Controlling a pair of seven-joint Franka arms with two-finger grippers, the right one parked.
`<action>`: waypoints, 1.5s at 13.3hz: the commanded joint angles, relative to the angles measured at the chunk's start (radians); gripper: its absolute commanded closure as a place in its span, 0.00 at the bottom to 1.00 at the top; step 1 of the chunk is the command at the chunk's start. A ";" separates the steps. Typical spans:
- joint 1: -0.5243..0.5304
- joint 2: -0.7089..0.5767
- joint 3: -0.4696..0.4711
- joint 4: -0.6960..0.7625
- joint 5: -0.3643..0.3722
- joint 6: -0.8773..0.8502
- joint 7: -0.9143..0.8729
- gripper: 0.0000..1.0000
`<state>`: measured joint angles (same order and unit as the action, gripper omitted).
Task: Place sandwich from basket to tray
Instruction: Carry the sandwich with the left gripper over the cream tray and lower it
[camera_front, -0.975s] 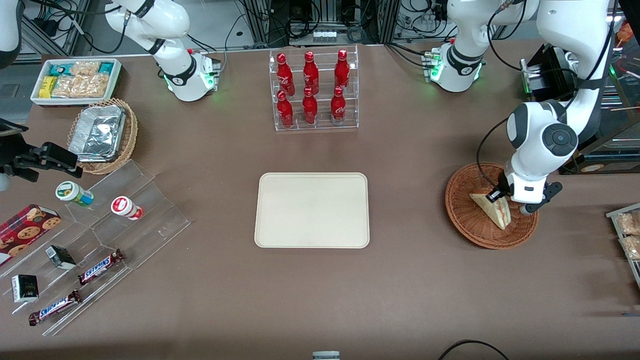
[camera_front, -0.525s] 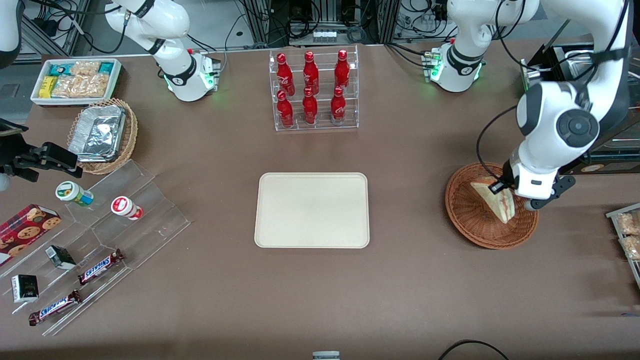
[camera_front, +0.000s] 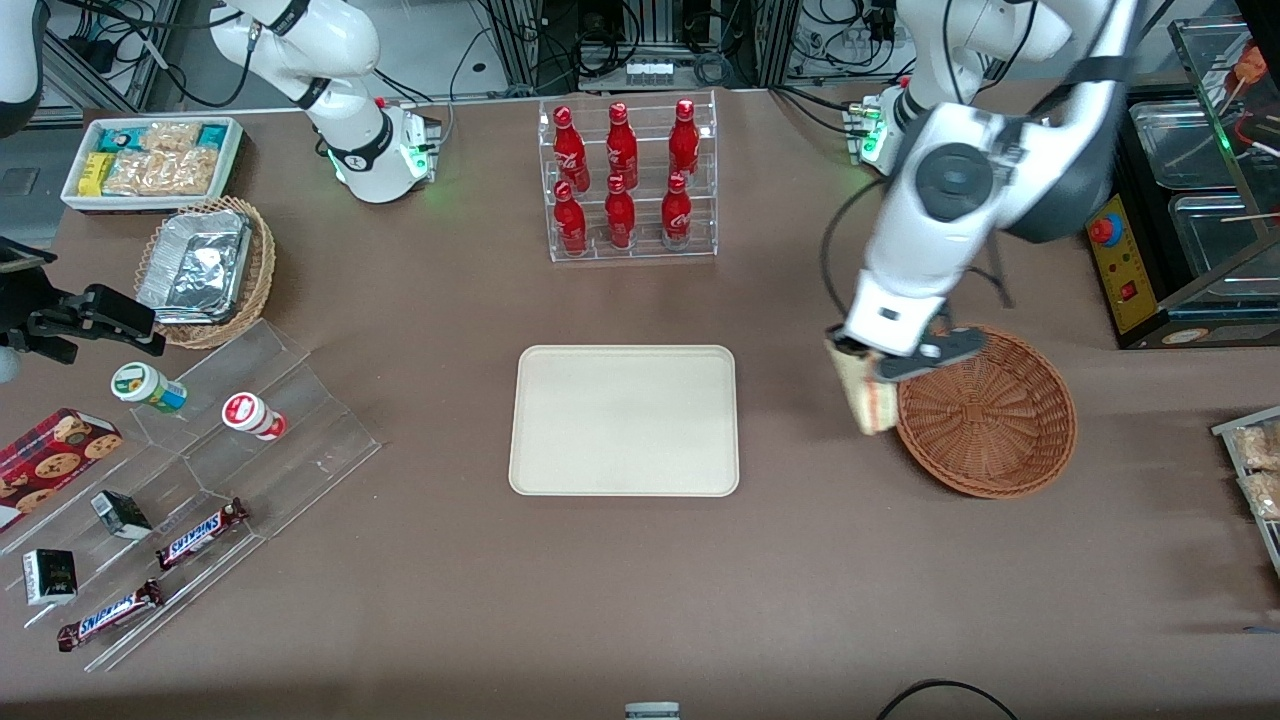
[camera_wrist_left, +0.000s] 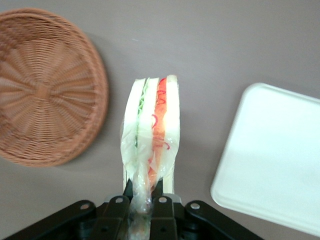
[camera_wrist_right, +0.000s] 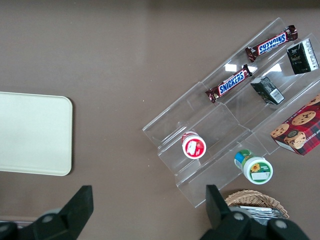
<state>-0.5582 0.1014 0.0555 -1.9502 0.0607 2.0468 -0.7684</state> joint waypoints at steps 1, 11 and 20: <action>-0.084 0.113 0.015 0.143 -0.054 -0.007 -0.003 1.00; -0.262 0.438 0.017 0.278 -0.055 0.234 -0.031 0.96; -0.269 0.515 0.015 0.277 -0.041 0.303 -0.043 0.69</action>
<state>-0.8071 0.6038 0.0552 -1.6975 0.0143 2.3478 -0.7881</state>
